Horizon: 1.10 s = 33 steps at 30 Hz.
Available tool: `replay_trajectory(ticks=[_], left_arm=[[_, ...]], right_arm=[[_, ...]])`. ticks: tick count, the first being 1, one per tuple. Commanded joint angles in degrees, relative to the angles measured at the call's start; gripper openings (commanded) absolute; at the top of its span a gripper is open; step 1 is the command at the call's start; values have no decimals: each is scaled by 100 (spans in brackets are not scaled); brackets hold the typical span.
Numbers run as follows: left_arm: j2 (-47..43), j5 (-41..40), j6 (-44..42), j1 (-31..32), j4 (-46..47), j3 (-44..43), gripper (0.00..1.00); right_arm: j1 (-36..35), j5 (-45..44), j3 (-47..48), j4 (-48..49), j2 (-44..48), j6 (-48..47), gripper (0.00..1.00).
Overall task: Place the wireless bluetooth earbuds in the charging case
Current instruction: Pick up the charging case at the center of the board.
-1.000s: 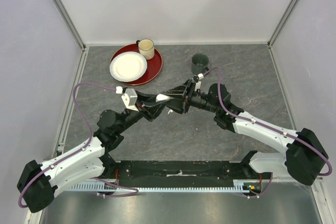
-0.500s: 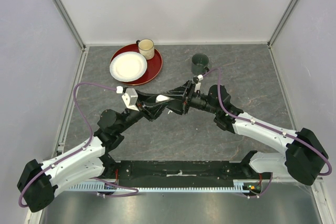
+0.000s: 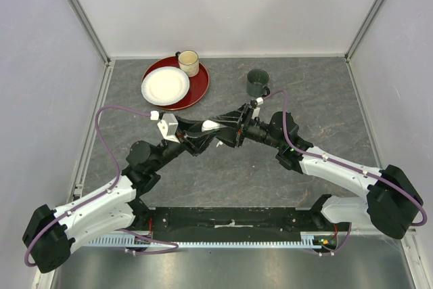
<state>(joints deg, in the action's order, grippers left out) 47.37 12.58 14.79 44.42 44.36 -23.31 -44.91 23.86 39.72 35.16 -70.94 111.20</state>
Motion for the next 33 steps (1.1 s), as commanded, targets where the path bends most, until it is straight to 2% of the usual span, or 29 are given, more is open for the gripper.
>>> replay_trajectory(ticks=[1,7,11,13,14,15,23,24,26,28,29,30,31,32,33], left_arm=[[44,-19,112,-13,328,-165,45],[70,-45,77,-13,372,-200,42],[105,-1,59,-13,459,-209,18],[123,16,59,-13,503,-200,13],[132,34,59,-13,521,-209,6],[132,43,51,-4,547,-200,4],[176,613,-37,-13,846,-95,2],[193,762,-142,-13,1142,10,2],[193,966,-187,-4,1364,116,2],[79,948,-204,-13,1487,230,2],[44,948,-256,-13,1627,291,2],[9,931,-257,-13,1803,466,2],[-70,826,-257,-13,2161,555,2],[-114,773,-248,-13,2287,634,2],[-167,694,-239,-13,2349,748,2]], right_arm=[[-36,-30,-9,519,98,253,15],[-36,-4,-26,492,97,253,15],[-45,23,-44,413,98,218,15],[-45,23,-44,352,98,201,15],[-53,23,-35,308,98,157,15],[-45,40,-26,255,98,131,15],[-53,93,193,-720,142,-475,18],[-53,110,237,-816,133,-598,23],[-45,110,386,-1238,142,-1011,27],[-45,93,588,-1676,150,-1510,39],[-45,84,641,-1774,159,-1687,46],[-45,84,703,-1897,159,-1846,60],[-36,84,816,-2064,194,-2056,66],[-36,41,878,-2152,212,-2493,78],[-18,-3,957,-2301,247,-2750,83]])
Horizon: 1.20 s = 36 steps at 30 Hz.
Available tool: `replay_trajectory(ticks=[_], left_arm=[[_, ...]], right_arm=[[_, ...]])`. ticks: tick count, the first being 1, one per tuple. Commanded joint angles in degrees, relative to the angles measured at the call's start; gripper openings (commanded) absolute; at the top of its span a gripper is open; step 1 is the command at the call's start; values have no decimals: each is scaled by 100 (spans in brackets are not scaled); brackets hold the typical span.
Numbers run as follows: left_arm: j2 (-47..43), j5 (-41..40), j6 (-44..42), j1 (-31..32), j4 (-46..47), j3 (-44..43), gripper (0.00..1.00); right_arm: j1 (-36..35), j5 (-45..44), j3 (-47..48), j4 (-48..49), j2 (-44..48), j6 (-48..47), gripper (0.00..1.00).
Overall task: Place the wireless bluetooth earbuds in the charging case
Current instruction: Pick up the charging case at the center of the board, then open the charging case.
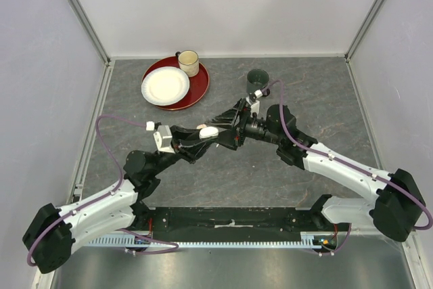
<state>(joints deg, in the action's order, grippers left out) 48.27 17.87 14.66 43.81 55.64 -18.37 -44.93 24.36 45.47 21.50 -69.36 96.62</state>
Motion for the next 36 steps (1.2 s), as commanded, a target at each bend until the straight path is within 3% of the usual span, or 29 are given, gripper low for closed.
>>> replay_trajectory(ticks=[1,2,3,11,14,18,21,36], left_arm=[[-370,95,-235,57,1239,290,2],[-415,94,-279,49,1230,342,2],[-467,111,-279,48,1213,369,2],[-872,-152,-182,49,1538,773,2],[-907,-126,-156,48,1582,817,2],[-820,-47,-130,49,1643,800,2],[-705,76,-68,49,1731,756,2],[-556,577,55,49,1538,449,2]], right_arm=[[-25,-98,549,-1189,168,-1512,87],[-25,-263,663,-1400,212,-2054,97],[-16,-352,891,-1846,291,-2259,98],[-16,-442,1384,-2614,801,-4394,98],[-69,-90,1691,-3060,732,-5175,98],[-279,-264,2167,-3871,600,-6031,98],[-429,-510,2492,-4329,477,-6400,97],[-746,-1179,2642,-4523,265,-6436,96]])
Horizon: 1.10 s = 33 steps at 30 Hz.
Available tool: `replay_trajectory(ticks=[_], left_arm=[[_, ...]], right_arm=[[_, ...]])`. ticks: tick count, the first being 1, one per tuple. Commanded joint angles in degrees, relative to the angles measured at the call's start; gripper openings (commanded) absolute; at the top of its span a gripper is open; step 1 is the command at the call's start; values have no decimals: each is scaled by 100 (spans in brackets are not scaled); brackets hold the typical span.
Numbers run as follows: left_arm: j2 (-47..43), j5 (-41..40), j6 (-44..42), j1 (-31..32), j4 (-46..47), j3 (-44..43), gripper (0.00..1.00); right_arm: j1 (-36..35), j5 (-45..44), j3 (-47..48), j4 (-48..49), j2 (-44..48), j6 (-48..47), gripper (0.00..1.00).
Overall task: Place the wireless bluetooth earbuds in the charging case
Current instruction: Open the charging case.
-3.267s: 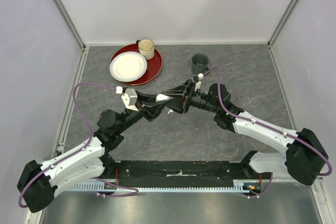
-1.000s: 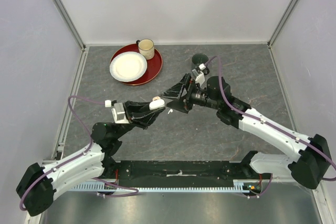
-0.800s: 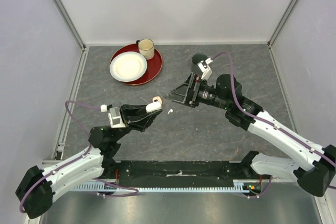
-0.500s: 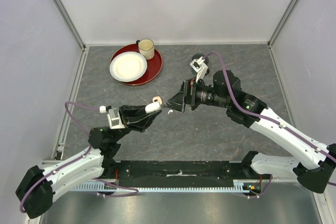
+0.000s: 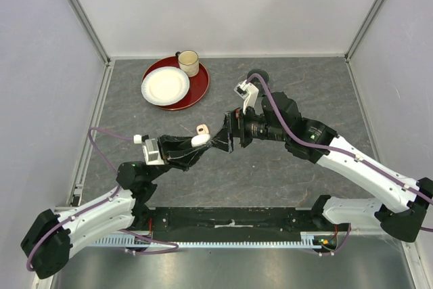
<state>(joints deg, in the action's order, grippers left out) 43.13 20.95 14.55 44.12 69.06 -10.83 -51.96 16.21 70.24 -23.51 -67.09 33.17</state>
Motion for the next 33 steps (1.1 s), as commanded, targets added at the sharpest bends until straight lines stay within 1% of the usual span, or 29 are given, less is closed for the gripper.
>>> replay_trajectory(ticks=[1,4,11,16,33], left_arm=[[-25,321,57,18,144,-358,2],[-16,462,83,18,73,-358,2],[-59,770,171,27,-50,-358,2],[-191,762,163,18,-173,-271,2],[-385,744,128,18,-428,-174,2]], right_arm=[[-50,-381,166,-22,38,-83,96],[-33,-478,192,13,73,-4,98],[-33,-557,166,188,29,278,98],[-24,-382,166,460,47,418,98],[37,-180,78,742,-15,753,98]])
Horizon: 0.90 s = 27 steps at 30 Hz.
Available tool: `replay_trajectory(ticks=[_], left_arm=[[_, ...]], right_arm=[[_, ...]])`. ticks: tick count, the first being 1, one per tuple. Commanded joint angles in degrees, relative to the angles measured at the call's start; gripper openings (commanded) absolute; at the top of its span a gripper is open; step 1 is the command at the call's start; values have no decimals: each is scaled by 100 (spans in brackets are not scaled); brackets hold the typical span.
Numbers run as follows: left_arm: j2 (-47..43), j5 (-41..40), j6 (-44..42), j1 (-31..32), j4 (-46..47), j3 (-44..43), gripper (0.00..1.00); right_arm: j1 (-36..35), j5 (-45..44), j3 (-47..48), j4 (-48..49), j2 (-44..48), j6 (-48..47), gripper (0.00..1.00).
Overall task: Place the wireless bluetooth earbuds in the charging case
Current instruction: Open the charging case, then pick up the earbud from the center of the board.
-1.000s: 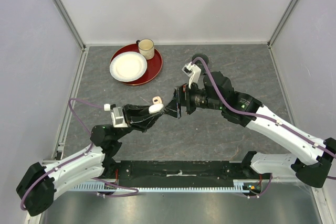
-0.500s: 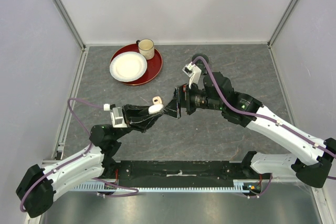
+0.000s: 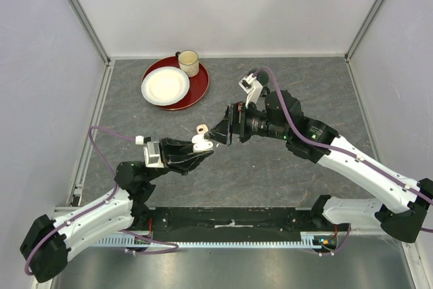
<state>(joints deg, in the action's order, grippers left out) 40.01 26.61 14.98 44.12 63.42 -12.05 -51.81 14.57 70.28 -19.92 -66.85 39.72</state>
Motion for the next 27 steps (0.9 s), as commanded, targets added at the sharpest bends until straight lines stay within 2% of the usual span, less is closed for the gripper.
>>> replay_trajectory(ticks=[1,5,9,14,18,22,23,25,27], left_arm=[[-81,134,66,27,118,-51,2],[-116,-94,49,18,4,-17,2],[-230,-384,-4,18,-145,71,2],[-406,-622,-39,18,-268,186,2],[-608,-605,-39,27,-496,142,2],[-985,-543,-57,18,-961,72,2],[-1047,-552,-57,18,-1015,72,2],[-1240,-560,-74,27,-1164,72,2],[-1337,-569,-92,27,-1270,72,2]], right_arm=[[31,46,73,436,-47,71,98],[22,397,56,717,49,-26,98],[31,328,99,929,321,-166,98],[215,-462,152,754,629,-343,98],[837,-1394,153,-184,490,-404,97],[1454,-1290,-84,-539,129,-1018,90],[1559,-1281,-233,-548,-37,-1454,84],[1595,-1264,-348,-548,-283,-1922,77],[1595,-1289,-489,-565,-740,-2626,75]])
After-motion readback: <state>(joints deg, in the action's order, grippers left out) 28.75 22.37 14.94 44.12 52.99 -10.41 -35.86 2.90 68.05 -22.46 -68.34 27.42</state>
